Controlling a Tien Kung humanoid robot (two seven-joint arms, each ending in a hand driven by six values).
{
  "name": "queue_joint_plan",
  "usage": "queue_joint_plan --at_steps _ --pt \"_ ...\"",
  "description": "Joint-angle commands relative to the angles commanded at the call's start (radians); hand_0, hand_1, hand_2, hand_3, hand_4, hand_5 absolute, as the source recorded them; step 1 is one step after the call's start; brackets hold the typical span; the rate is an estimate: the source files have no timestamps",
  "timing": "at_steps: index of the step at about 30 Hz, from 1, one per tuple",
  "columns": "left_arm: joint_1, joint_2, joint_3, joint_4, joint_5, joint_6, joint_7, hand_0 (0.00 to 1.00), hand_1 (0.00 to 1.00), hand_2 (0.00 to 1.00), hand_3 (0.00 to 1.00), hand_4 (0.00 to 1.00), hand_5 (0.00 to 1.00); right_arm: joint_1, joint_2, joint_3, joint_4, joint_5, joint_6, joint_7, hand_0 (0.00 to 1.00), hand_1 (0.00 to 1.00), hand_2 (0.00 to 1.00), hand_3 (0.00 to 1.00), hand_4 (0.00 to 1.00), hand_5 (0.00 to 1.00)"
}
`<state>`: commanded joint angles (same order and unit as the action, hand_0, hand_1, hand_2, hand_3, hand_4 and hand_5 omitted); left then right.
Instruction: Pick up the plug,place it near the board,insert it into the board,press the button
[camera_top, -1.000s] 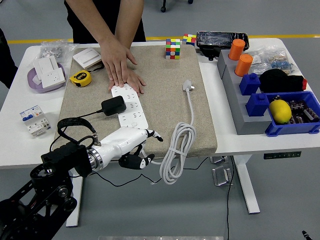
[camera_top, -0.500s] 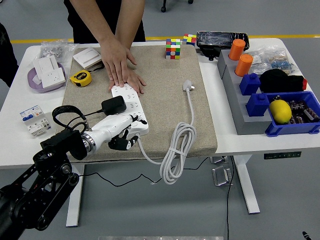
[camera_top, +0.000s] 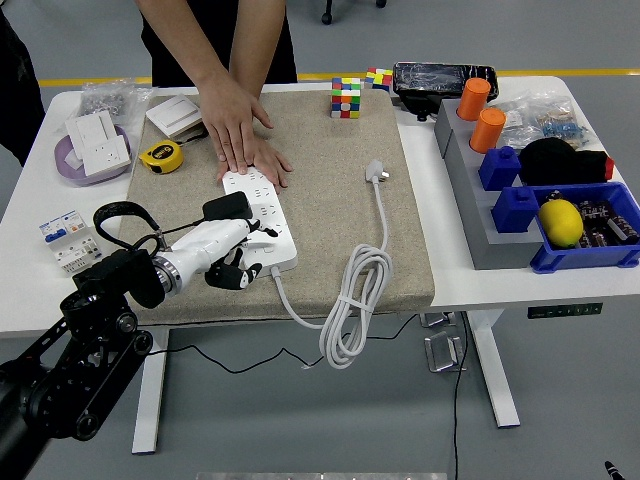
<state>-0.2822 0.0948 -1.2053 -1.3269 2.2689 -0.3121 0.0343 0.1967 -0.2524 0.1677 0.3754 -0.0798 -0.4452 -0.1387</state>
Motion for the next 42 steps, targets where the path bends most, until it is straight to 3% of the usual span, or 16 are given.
queue_joint_plan --at_steps 19,42 --pt "0.005 -0.002 0.003 0.059 0.0 0.039 -0.019 0.179 0.021 0.141 0.779 0.571 0.002 -0.003 0.001 -0.005 0.0 0.001 0.0 0.0 0.819 0.75 0.746 0.772 0.998 0.998" --pt "0.0 0.001 0.026 0.083 0.0 0.038 -0.021 0.18 0.02 0.14 0.752 0.576 0.002 0.0 0.0 0.001 0.0 0.0 0.0 0.0 0.819 0.75 0.746 0.772 0.998 0.998"
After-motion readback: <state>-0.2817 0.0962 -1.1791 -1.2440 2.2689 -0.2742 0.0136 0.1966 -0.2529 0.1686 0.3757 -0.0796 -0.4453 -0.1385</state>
